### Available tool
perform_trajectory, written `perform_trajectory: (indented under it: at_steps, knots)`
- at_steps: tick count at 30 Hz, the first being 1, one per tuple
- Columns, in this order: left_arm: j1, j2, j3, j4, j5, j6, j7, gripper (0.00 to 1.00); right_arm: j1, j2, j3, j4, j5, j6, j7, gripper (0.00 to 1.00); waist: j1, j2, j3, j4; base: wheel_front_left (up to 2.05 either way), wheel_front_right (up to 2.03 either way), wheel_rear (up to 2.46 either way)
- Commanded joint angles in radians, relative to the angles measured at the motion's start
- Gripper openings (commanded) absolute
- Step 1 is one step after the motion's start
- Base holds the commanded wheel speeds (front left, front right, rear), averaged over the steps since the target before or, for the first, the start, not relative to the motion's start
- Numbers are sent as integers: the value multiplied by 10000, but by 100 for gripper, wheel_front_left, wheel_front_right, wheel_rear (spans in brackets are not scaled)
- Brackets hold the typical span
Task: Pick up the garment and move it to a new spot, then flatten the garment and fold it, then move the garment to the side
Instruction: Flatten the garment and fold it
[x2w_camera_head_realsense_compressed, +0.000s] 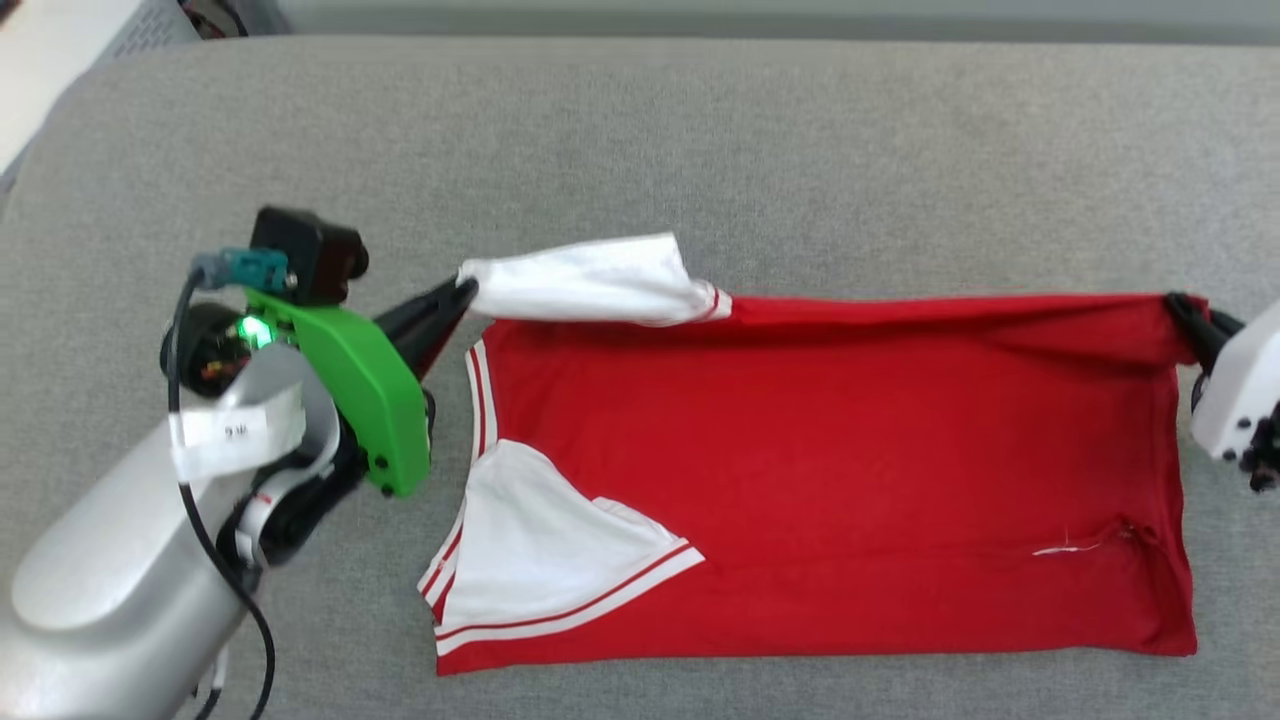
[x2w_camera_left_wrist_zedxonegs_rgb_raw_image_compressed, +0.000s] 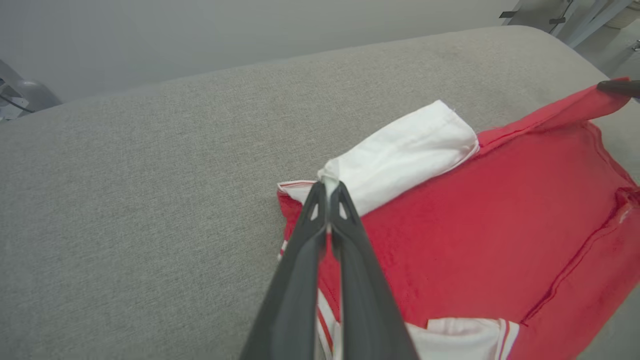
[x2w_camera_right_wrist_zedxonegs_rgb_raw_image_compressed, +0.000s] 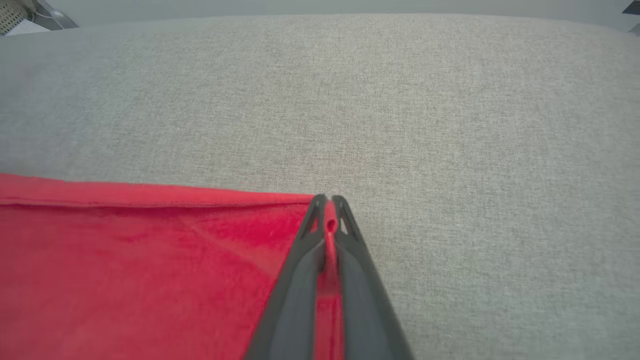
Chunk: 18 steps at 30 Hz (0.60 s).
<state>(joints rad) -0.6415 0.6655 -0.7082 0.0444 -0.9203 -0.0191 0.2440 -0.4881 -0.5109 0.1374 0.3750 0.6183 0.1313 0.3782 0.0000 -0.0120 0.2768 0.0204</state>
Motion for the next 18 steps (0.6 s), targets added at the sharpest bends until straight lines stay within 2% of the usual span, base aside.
perform_trajectory:
  at_steps: [1, 6, 12, 18]
  knots:
    - [436, 116, -4, -125, -174, 122, -89, 0, 460, -85, -64, -219, 185, -6, -61, 0, 0, 120, -595, 38, 0, 0, 0]
    - [1674, 431, -86, -612, -589, 470, -108, 0, 1893, -302, -57, -1139, 779, -6, 116, 0, 0, 120, -933, 176, 0, 0, 0]
    - [2978, 620, -380, -874, -894, 695, -200, 0, 3172, -621, -11, -1681, 1132, -6, 432, 0, 0, 120, -1130, 257, 0, 0, 0]
    - [3713, 427, -708, -572, -1074, 746, -293, 0, 3877, -884, 331, -1971, 1226, -6, 725, 0, 0, 120, -1218, 308, 0, 0, 0]
